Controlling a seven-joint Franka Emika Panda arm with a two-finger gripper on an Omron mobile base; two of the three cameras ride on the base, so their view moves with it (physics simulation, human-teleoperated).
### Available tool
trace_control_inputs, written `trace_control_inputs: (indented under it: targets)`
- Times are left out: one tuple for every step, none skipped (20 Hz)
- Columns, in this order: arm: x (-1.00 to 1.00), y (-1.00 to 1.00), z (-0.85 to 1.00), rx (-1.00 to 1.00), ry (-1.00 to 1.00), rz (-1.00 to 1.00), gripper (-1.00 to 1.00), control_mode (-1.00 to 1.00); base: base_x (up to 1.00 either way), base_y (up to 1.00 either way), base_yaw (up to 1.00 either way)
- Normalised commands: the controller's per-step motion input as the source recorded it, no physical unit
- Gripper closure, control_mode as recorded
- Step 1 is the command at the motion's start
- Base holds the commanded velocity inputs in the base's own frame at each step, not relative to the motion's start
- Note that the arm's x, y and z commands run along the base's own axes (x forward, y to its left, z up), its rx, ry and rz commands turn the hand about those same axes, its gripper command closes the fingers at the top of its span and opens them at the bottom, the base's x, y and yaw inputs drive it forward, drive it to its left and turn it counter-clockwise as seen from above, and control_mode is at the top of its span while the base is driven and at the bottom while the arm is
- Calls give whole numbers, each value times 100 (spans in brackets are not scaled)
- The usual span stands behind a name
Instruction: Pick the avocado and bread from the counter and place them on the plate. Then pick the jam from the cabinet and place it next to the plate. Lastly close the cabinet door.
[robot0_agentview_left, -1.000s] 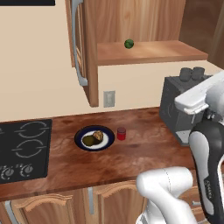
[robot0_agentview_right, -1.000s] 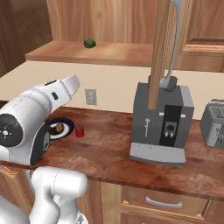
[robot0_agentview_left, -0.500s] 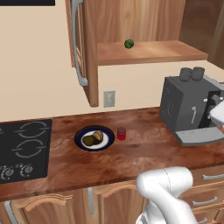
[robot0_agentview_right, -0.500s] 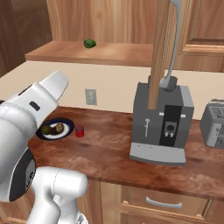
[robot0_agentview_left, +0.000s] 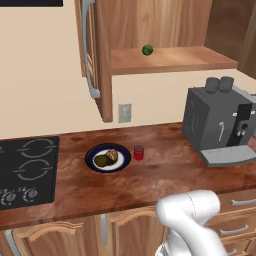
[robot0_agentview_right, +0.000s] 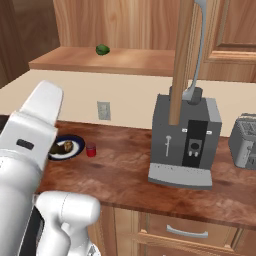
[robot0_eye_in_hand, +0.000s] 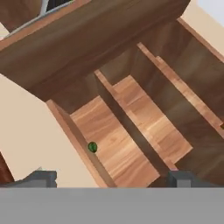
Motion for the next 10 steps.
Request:
trace_control_inputs:
  targets:
    - [-39, -29, 0, -24, -25, 16, -100, -100, 0, 0, 0]
    - [-41, -34, 0, -23, -23, 15, -100, -100, 0, 0, 0]
    - [-41, -34, 0, -23, -24, 14, -100, -100, 0, 0, 0]
    - [-37, -35, 0, -23, -23, 13, -100, -100, 0, 0, 0]
    - [-41, -44, -4, -21, -25, 9, -100, -100, 0, 0, 0]
    - [-39, -42, -6, -21, -25, 7, -100, -100, 0, 0, 0]
    - [-35, -47, -9, -21, -22, 6, -100, -100, 0, 0, 0]
    - [-34, -45, -11, -21, -22, 6, -100, -100, 0, 0, 0]
    - [-33, -45, -10, -21, -21, 5, -100, -100, 0, 0, 0]
    - [-31, -44, -9, -21, -18, 5, -100, -100, 0, 0, 0]
